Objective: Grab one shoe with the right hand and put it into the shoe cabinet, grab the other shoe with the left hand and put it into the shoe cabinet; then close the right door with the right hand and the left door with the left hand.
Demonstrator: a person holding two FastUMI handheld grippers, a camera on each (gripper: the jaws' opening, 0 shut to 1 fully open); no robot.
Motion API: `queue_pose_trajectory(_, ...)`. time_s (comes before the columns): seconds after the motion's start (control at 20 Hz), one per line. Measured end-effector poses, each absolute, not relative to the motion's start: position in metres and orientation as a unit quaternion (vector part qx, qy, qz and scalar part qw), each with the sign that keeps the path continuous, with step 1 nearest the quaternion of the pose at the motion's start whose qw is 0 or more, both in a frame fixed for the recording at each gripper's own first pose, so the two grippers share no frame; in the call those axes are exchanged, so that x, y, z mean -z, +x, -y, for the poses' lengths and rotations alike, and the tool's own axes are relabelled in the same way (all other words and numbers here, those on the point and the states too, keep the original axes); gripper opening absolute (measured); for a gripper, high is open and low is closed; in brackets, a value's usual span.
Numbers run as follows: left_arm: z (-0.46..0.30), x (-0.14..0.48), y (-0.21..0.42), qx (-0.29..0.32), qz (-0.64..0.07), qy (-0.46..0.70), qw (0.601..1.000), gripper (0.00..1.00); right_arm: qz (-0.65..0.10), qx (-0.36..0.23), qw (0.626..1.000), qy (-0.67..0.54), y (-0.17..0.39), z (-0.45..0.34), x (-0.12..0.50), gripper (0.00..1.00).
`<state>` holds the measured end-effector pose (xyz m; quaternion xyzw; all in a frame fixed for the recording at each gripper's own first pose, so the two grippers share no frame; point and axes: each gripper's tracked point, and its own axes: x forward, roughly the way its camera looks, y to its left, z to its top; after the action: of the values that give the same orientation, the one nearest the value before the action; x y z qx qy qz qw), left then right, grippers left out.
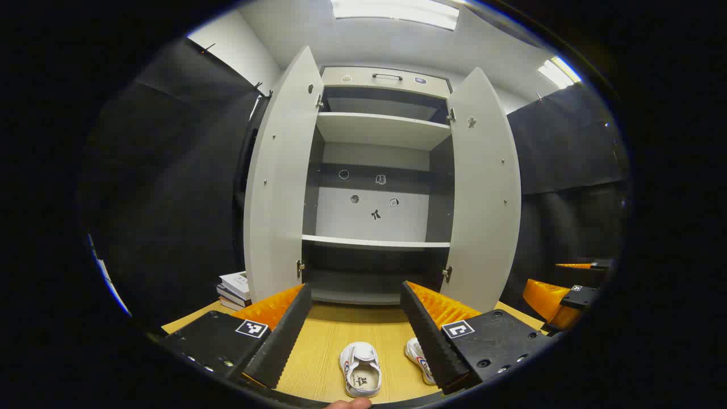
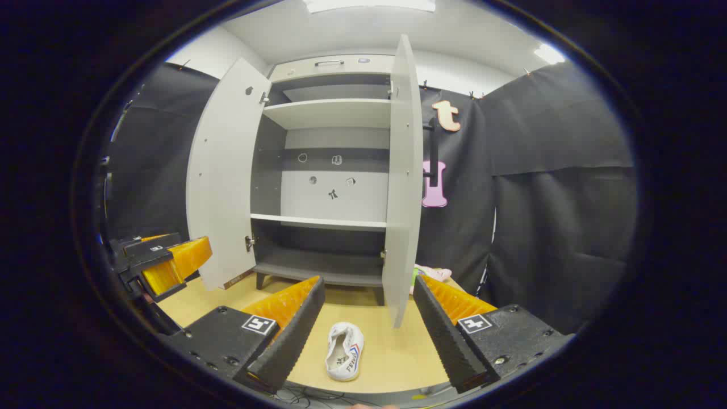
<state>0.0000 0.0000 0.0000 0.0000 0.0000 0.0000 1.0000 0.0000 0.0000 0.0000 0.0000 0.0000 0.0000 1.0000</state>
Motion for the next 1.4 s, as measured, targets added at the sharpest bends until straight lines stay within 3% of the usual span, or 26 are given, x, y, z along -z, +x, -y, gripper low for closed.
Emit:
queue_pose_trajectory(0.05,-0.002,0.0,0.0,-0.002,0.001,0.001,1.0,0.95,0.001,-0.001,1.0,-0.004,0.0,-0.003,0.0,1.0)
queue_pose_trajectory(1.1,-0.017,0.004,0.008,0.0,-0.003,0.001,1.0,0.95,-0.011,0.001,1.0,-0.008,0.01,-0.016,0.002,1.0)
queue_pose_trajectory(1.4,-0.021,0.002,0.006,-0.002,0.0,0.001,1.0,0.95,-0.051,-0.017,0.998,-0.021,0.03,-0.034,0.039,1.0)
